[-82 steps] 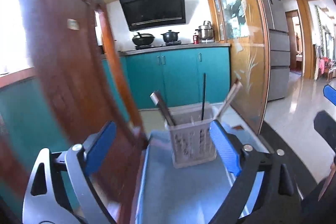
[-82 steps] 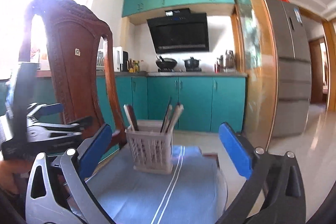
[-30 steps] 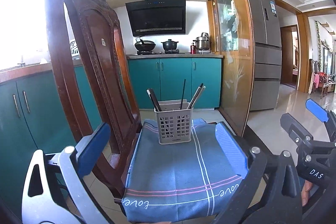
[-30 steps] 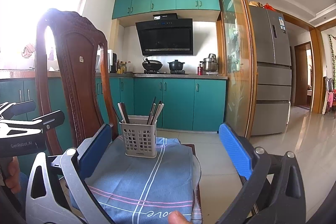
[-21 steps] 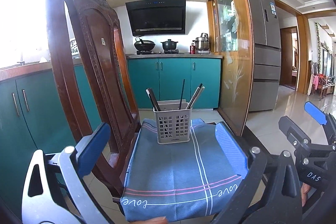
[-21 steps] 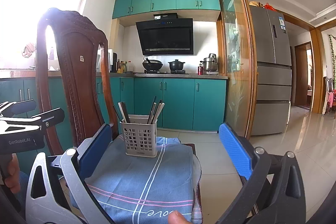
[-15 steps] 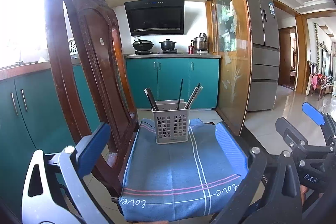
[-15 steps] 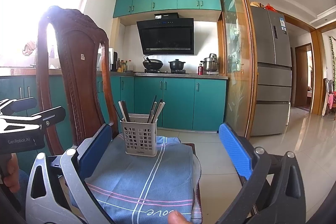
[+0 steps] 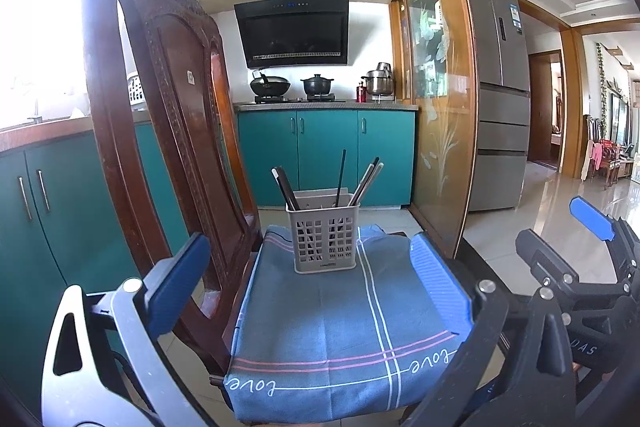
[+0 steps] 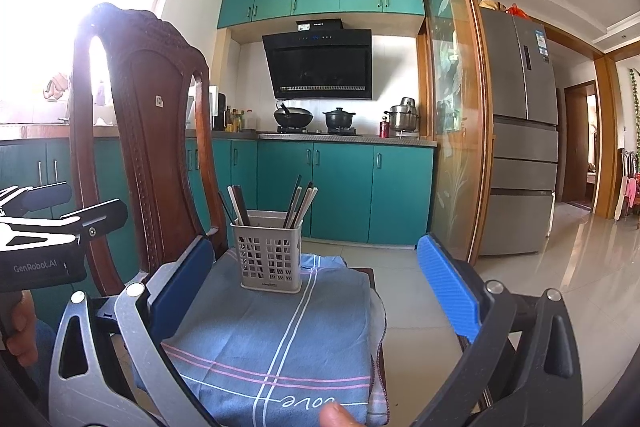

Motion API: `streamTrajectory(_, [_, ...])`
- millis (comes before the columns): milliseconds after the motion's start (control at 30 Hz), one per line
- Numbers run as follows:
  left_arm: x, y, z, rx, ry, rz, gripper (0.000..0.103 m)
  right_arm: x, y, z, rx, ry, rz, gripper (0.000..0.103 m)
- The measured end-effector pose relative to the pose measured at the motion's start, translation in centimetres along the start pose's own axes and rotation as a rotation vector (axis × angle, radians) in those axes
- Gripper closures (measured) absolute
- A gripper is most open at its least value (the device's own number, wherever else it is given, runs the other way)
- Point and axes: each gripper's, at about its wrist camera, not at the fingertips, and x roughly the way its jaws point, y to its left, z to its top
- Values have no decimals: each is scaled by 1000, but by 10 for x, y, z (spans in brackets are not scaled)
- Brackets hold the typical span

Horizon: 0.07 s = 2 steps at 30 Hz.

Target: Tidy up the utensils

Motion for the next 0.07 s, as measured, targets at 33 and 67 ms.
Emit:
streamTrajectory(33, [1,0,0,-2,4,0,3,1,0,-1,2,4,4,3])
streamTrajectory(67, [2,0,-1,-5,8,-1,3,3,0,-1,3,10,8,3])
